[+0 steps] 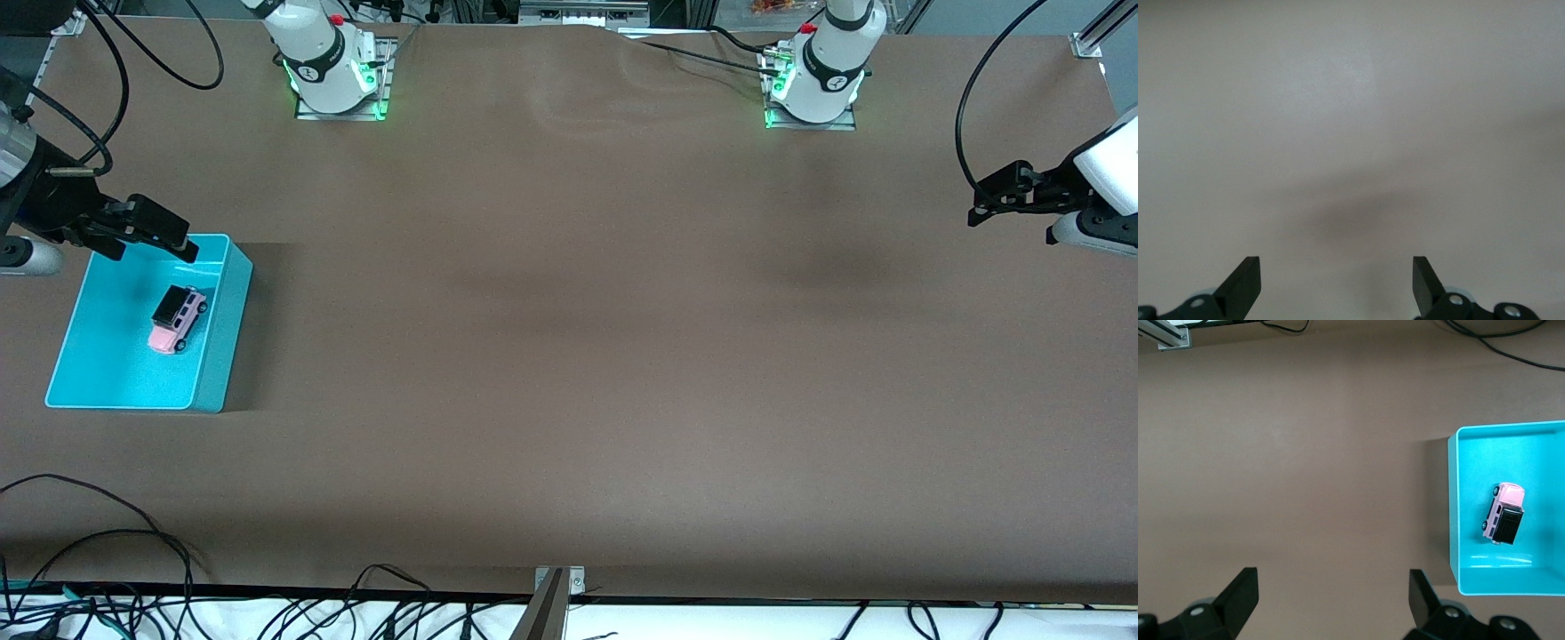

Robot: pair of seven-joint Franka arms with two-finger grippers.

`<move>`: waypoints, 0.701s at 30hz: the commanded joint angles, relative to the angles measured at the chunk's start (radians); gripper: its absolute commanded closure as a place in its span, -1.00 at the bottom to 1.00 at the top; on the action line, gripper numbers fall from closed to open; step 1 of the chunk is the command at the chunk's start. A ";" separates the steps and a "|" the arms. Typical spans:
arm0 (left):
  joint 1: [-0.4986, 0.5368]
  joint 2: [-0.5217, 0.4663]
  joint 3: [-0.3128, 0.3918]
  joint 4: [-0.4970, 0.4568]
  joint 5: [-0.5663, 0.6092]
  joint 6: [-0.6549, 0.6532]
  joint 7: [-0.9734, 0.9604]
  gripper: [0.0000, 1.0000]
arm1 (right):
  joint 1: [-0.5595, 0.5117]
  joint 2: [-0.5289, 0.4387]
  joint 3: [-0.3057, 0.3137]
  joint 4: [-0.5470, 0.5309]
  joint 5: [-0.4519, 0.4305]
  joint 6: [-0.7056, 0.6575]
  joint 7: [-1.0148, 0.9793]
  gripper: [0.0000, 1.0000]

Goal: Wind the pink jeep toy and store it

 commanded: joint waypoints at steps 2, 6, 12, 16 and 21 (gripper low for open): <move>0.008 0.016 -0.006 0.036 -0.018 -0.022 -0.010 -1.00 | -0.002 0.000 -0.006 0.026 0.013 -0.058 0.012 -1.00; 0.008 0.016 -0.006 0.036 -0.020 -0.022 -0.010 -1.00 | -0.003 -0.003 -0.009 0.026 0.014 -0.089 0.010 -1.00; 0.008 0.016 -0.006 0.036 -0.020 -0.022 -0.010 -1.00 | -0.005 -0.005 -0.011 0.027 0.019 -0.136 0.007 -1.00; 0.008 0.016 -0.006 0.036 -0.018 -0.022 -0.010 -1.00 | -0.003 -0.015 -0.005 0.029 0.022 -0.142 0.007 -1.00; 0.008 0.016 -0.006 0.036 -0.020 -0.022 -0.010 -1.00 | -0.005 -0.015 0.000 0.028 0.023 -0.144 0.003 -1.00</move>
